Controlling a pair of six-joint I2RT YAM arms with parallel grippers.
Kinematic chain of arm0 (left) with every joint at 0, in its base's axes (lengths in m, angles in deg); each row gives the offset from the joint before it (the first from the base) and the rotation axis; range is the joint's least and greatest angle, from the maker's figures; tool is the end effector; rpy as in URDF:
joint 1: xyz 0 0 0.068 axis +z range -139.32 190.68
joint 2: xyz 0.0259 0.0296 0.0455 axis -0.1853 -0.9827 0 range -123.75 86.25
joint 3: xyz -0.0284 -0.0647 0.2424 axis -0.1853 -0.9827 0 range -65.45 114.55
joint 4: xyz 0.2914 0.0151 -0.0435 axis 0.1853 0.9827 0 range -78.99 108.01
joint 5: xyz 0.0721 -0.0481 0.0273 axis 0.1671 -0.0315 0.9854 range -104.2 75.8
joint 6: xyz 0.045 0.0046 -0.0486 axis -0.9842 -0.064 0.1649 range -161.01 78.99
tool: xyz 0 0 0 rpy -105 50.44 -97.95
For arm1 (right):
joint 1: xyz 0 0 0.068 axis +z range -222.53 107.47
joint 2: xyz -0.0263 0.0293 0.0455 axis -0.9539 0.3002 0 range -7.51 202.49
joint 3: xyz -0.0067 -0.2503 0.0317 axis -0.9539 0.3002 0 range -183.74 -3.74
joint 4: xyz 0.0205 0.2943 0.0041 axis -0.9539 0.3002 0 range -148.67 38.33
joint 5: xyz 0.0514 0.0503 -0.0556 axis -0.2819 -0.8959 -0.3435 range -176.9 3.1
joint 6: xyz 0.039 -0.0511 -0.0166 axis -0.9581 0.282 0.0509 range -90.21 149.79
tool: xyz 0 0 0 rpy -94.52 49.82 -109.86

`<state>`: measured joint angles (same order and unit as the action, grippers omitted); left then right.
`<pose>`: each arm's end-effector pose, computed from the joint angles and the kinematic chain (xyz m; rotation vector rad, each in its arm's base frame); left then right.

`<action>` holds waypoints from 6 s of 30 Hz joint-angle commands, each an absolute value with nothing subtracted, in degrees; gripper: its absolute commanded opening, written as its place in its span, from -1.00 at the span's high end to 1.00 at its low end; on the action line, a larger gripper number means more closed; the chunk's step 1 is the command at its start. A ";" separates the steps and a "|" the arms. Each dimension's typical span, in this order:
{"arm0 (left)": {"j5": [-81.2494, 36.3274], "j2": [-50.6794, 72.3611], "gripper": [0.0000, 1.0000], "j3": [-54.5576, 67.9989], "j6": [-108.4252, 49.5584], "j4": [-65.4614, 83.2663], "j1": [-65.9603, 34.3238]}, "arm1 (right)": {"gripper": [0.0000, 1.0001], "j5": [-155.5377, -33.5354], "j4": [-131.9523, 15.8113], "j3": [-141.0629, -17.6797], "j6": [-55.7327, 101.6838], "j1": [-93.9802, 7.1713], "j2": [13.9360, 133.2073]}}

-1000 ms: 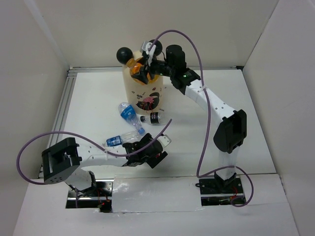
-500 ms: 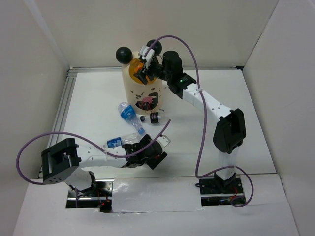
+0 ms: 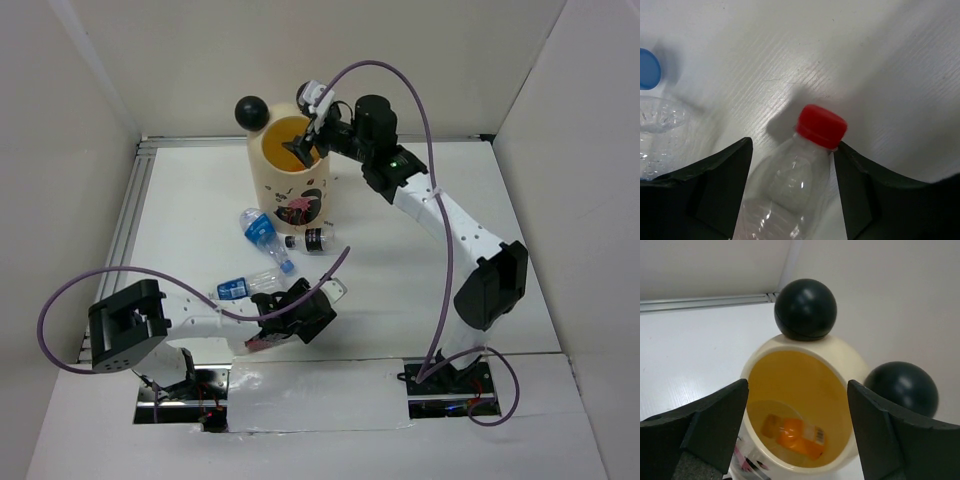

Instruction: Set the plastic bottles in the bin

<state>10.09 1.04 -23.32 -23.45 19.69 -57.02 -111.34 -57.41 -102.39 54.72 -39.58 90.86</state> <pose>0.1418 -0.2888 0.1120 0.8439 2.2213 -0.1812 0.3721 0.2671 0.4130 -1.0516 1.2113 0.4469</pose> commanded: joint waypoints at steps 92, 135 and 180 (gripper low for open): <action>21.13 45.82 -1.00 -22.46 -1.48 33.58 -37.65 | -0.98 -131.02 -62.45 -64.90 82.96 -51.53 95.22; 7.33 26.66 -1.00 -20.10 -23.95 36.58 -37.66 | 0.36 -108.10 -24.31 -99.96 78.65 -42.92 75.80; 5.49 26.23 -1.00 -27.84 -44.61 26.12 -39.77 | -0.95 -102.52 -11.21 -127.95 66.97 -50.80 91.82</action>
